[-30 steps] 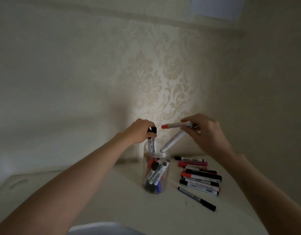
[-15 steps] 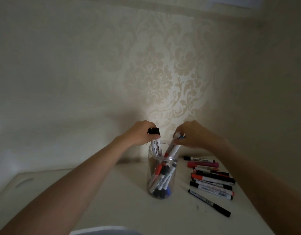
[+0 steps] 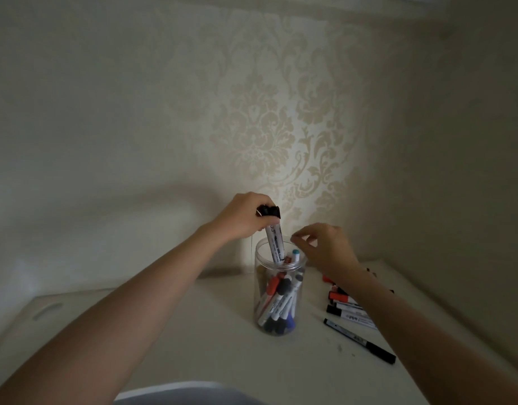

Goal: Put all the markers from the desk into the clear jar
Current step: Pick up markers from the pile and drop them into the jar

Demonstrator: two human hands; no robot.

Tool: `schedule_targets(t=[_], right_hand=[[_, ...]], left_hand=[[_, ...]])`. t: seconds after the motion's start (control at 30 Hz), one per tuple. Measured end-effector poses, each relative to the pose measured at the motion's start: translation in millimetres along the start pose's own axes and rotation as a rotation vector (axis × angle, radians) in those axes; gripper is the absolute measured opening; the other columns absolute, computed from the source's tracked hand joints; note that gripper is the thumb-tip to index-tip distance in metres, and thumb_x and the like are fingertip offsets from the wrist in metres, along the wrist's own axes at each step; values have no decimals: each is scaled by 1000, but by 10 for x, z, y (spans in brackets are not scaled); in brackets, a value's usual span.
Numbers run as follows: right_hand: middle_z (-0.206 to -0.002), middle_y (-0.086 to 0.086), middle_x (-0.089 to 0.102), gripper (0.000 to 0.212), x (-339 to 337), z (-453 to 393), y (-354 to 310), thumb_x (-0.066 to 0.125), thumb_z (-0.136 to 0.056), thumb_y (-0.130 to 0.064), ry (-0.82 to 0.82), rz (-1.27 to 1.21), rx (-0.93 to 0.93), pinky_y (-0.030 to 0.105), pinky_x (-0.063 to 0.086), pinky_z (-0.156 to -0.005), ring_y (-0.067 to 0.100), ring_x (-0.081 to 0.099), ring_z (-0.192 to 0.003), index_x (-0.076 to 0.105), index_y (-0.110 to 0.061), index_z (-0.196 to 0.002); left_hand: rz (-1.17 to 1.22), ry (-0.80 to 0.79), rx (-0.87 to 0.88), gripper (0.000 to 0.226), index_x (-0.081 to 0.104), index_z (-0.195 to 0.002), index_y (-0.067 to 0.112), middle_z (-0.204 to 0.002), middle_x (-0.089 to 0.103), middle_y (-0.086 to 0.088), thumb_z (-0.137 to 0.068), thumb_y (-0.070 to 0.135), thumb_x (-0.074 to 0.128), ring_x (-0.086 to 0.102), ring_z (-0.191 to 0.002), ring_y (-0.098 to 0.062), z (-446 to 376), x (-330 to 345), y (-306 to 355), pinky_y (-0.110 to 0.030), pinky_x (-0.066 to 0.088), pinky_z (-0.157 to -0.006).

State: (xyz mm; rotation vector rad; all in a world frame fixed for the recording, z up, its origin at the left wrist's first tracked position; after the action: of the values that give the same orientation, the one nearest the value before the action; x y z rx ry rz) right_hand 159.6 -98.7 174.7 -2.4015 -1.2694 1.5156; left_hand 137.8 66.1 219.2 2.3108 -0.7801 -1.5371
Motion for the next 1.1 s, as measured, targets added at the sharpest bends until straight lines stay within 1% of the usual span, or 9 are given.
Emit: schedule_targets(t=[0.13,0.3,0.4,0.47,0.5,0.6,0.73,0.93,1.1], right_hand=[[-83,-11,67,15,-283,211,179,62,-88,-28,205,-136,79,2,43,-57,-5,60,-68,72,-18,-94],[-68,-14,69,10,-316,598,618,63,-87,-28,174,-204,248,1,42,-47,-3,64,-56,72,-25,-83],[-73,-18,68,20,-266,936,970,65,-86,-20,75,-217,315,3,43,-49,-7,64,-60,67,-36,-76],[-84,-11,70,8,-193,1215,1255,70,-81,-27,-72,-50,365,8,44,-60,-1,64,-73,71,-31,-89],[-90,-10,69,19,-156,1358,1399,72,-79,-33,-140,20,402,9,43,-64,5,65,-80,71,-26,-96],[-109,-12,59,39,-41,1710,1674,70,-76,-51,-277,149,426,25,48,-84,13,58,-102,63,-30,-109],[-124,-5,57,40,-30,1862,1674,66,-81,-48,-224,151,373,30,45,-92,16,53,-108,61,-30,-116],[-142,-12,40,69,-91,1938,1831,62,-73,-64,-204,173,384,34,37,-100,14,42,-128,41,-38,-134],[-128,-11,49,68,-13,1866,1933,59,-73,-67,-204,151,395,33,37,-95,14,46,-117,42,-38,-132]], left_hand=[[-46,-39,-38,20,72,-108,9,-104,74,-10,-90,18,73,68,-93,-24,25,199,-116,-28,51,-78],[-91,-167,-75,38,61,-130,14,-121,67,-5,-94,23,68,66,-105,-22,66,401,-112,-33,52,-93],[-37,6,-48,37,60,-128,16,-120,62,-2,-93,20,70,66,-94,-16,80,172,30,-30,55,-89],[-3,153,16,19,68,-113,14,-110,66,1,-94,15,67,67,-91,-12,170,42,207,-26,56,-86],[62,169,57,12,70,-105,16,-103,68,6,-94,14,67,68,-88,-7,236,63,330,-21,55,-82],[260,-82,152,7,70,-99,22,-91,71,13,-95,19,66,67,-79,8,427,611,718,-10,54,-77],[259,-446,89,22,68,-114,17,-115,72,-1,-93,21,70,69,-102,-10,741,1771,781,-25,57,-92],[21,-422,14,62,45,-142,25,-146,47,-1,-88,30,74,46,-134,-18,778,2446,262,-31,39,-111],[22,-444,-12,62,50,-137,27,-137,56,4,-82,28,79,55,-125,-14,617,2583,186,-20,42,-98]])
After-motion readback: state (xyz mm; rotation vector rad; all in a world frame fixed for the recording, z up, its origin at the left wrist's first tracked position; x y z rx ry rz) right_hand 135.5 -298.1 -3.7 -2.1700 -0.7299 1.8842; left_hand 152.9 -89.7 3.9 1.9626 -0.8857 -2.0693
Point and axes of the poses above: each hand's wrist, its own z-axis away from the middle knuckle, its own x-axis out of the palm, y = z × x, the point moved 7 cm from there along -z, towards the middle knuckle
